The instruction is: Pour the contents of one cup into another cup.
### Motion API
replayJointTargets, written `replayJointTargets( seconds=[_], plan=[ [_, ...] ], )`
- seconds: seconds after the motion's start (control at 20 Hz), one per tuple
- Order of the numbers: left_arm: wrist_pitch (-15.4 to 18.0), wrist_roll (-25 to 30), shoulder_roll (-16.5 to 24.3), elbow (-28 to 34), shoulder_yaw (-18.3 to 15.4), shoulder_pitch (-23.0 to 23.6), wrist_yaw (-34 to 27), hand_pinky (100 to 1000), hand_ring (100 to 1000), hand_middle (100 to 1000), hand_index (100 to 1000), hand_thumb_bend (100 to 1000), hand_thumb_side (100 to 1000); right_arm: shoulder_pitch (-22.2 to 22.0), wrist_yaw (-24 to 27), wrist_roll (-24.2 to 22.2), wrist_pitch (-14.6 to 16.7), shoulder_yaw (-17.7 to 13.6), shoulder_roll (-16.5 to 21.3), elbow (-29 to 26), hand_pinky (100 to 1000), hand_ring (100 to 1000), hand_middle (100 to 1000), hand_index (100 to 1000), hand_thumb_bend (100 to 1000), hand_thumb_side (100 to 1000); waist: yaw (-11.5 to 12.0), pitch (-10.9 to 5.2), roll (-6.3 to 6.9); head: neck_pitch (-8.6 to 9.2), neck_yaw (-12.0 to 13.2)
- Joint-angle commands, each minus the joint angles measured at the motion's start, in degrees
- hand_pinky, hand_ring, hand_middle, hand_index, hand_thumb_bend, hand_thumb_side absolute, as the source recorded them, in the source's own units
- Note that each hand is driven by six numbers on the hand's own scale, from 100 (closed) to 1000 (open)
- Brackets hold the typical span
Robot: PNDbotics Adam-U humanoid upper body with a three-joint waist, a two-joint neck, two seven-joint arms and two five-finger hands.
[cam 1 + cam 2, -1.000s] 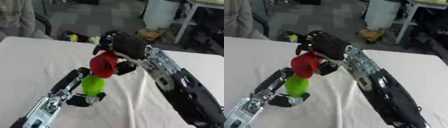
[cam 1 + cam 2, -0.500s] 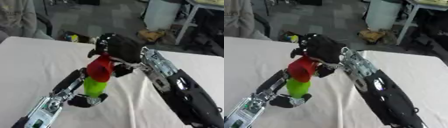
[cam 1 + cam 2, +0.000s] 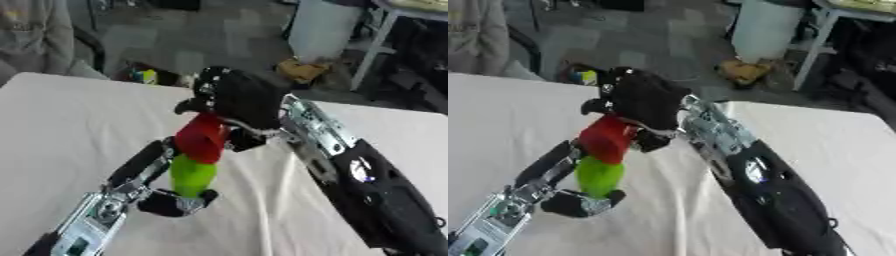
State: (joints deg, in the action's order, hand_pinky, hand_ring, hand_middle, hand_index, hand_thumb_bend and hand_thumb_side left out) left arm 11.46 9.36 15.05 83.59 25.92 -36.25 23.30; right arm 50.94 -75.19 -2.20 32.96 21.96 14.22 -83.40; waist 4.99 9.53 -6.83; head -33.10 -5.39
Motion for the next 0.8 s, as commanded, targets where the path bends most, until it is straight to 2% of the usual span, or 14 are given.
replayJointTargets(
  seconds=[0.05,0.2,0.25,0.35,0.45,0.8],
  plan=[
    [0.0,0.1,-0.4,1.0,0.0,-1.2,-0.4,360,294,388,697,111,259,1.5,-2.9,1.6,-0.3,-0.2,0.4,-1.4,710,606,494,792,100,120,-0.1,-1.1,0.42,0.62,0.1],
    [0.0,0.0,-0.4,1.0,-0.1,-1.2,-0.4,360,294,388,698,110,259,1.4,-4.7,2.9,-0.5,-0.1,0.6,-1.6,712,603,586,796,100,122,-0.1,-1.12,0.43,0.64,0.1],
    [0.0,-0.1,-0.4,1.0,-0.2,-1.2,-0.4,360,294,388,697,111,258,1.4,-5.2,3.3,-0.5,-0.1,0.8,-1.8,714,601,700,801,100,123,-0.1,-1.13,0.43,0.65,0.2],
    [-0.1,-0.2,-0.4,1.0,-0.2,-1.2,-0.4,360,294,388,698,111,258,1.3,-6.4,4.2,-0.8,0.0,1.1,-2.4,715,596,807,806,100,125,-0.1,-1.15,0.41,0.67,0.2],
    [-0.1,-0.2,-0.5,1.0,-0.3,-1.3,-0.5,360,293,388,698,112,257,1.2,-7.5,5.0,-0.9,0.1,1.3,-2.8,716,595,875,811,100,128,-0.1,-1.18,0.39,0.68,0.2],
    [-0.1,-0.3,-0.5,1.0,-0.3,-1.3,-0.5,360,293,387,697,111,256,1.1,-9.5,6.4,-0.9,0.2,1.6,-3.1,719,594,961,818,100,133,0.1,-1.23,0.37,0.71,0.3]
  ],
)
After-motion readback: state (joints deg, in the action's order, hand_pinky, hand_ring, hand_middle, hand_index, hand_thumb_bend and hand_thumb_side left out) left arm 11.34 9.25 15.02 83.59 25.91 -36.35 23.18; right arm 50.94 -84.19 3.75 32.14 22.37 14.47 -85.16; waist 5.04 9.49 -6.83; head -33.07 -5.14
